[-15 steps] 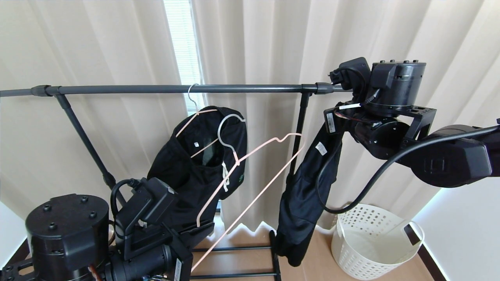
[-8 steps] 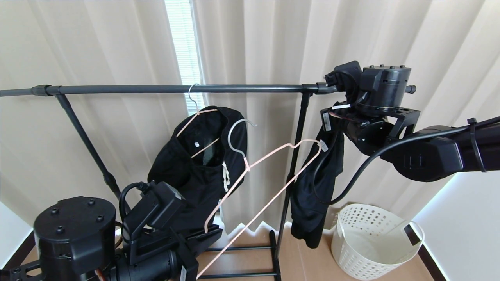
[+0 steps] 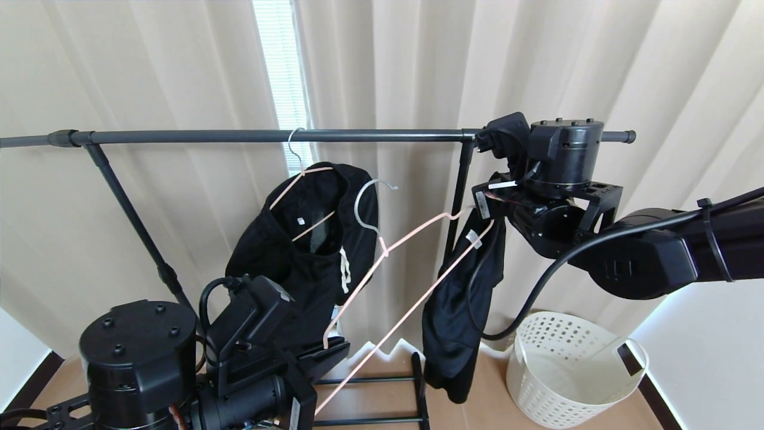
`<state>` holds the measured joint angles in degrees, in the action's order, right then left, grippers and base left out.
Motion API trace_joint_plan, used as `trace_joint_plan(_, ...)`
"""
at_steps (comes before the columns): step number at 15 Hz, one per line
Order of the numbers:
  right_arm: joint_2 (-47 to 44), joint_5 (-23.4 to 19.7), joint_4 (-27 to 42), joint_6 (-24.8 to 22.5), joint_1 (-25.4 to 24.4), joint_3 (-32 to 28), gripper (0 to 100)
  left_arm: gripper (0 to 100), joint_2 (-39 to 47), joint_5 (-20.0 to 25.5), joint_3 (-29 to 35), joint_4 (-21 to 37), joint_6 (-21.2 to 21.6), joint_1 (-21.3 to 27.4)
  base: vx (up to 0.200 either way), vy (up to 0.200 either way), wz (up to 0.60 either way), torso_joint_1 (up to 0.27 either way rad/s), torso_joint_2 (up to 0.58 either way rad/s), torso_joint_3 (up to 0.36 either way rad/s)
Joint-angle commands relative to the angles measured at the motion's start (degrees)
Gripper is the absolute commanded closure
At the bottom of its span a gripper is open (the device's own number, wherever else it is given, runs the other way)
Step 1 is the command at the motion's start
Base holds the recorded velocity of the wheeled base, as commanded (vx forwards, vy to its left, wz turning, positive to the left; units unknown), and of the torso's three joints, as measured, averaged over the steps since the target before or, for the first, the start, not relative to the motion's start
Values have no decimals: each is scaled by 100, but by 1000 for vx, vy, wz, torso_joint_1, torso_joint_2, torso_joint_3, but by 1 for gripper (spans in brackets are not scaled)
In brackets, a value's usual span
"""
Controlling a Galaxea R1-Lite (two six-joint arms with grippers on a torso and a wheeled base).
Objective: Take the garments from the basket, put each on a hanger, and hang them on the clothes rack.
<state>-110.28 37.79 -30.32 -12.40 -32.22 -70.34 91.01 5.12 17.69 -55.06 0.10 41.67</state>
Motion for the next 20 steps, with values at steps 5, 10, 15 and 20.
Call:
trace_joint_plan(5, 199, 9, -229, -8, -346, 293, 100, 100, 127, -37, 15, -110, -1, -10, 0, 0, 0, 0, 0, 0)
trace_joint_plan(10, 490, 18, -255, 1, -628, 583, 100, 100, 294, -450, 77, -329, 8, -45, 0, 0, 0, 0, 0, 0)
trace_joint_plan(15, 481, 18, -545, 1, -874, 715, 100, 100, 408, -486, -46, -822, 17, -27, 0, 0, 0, 0, 0, 0)
trace_joint_plan(20, 490, 18, -897, 1, -1041, 776, 100, 100, 417, -477, -73, -830, 17, 8, 0, 0, 0, 0, 0, 0)
